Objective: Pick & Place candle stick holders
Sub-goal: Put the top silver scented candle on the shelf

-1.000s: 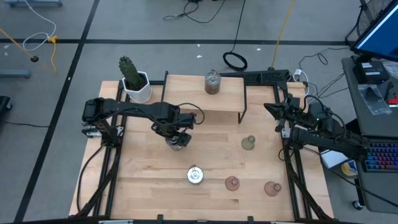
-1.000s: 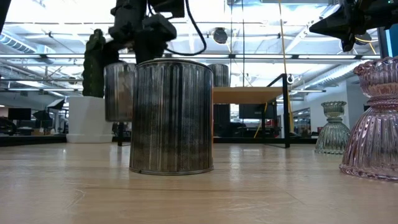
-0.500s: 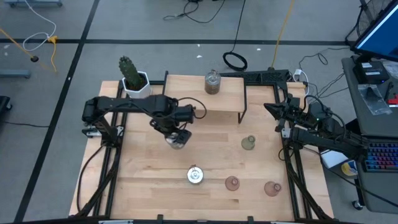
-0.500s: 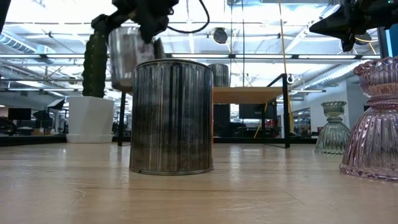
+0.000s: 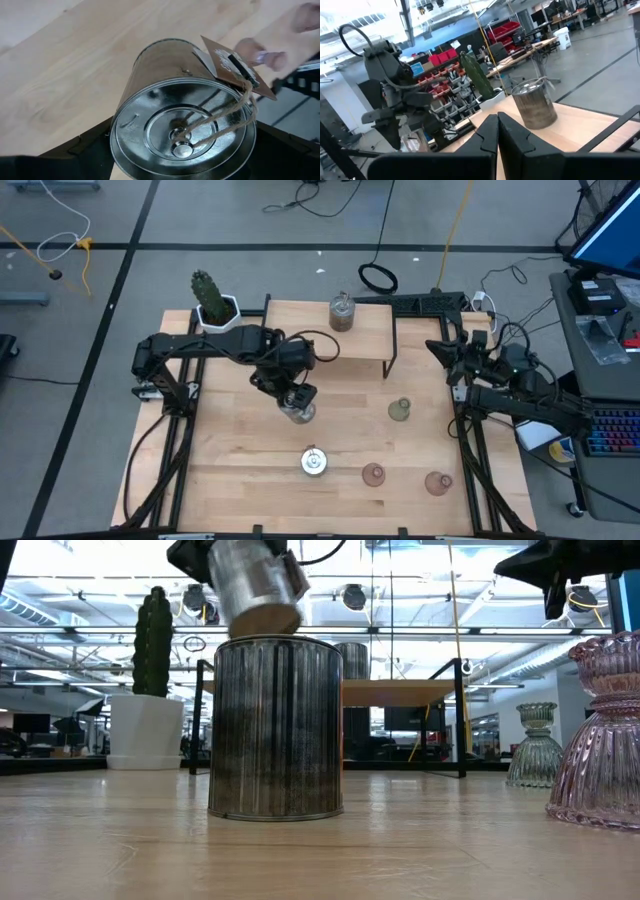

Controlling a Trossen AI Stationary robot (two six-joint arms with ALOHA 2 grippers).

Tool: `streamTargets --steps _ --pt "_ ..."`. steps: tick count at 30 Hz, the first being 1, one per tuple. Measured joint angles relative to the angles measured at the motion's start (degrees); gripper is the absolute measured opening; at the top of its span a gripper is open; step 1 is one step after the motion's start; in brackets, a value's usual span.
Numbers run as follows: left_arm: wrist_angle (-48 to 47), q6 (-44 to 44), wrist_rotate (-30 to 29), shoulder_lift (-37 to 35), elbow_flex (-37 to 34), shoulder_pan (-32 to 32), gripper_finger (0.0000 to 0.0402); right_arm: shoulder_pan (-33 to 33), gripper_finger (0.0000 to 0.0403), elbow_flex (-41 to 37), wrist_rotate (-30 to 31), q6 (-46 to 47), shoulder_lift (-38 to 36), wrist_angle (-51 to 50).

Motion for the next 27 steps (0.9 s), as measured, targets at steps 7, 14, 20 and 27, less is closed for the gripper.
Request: streamTargets --steps 7,14,20,27 --pt "4.2 -0.3 0.0 0.0 0.0 0.0 0.0356 0.0 0.0002 -1.9 -5.8 0.3 5.9 3.8" --pt "7.5 -0.4 0.0 0.0 0.0 0.1 0.0356 0.2 0.0061 -2.8 -17.4 -0.7 19.7 19.9" --pt "10.1 -0.8 0.0 0.0 0.0 0.1 0.0356 3.4 0.016 -2.8 -19.7 -1.0 32.3 32.8" --pt "15.1 0.2 -0.2 0.0 0.0 1.3 0.0356 8.8 0.0277 0.0 -19.7 -4.4 42.9 39.5"
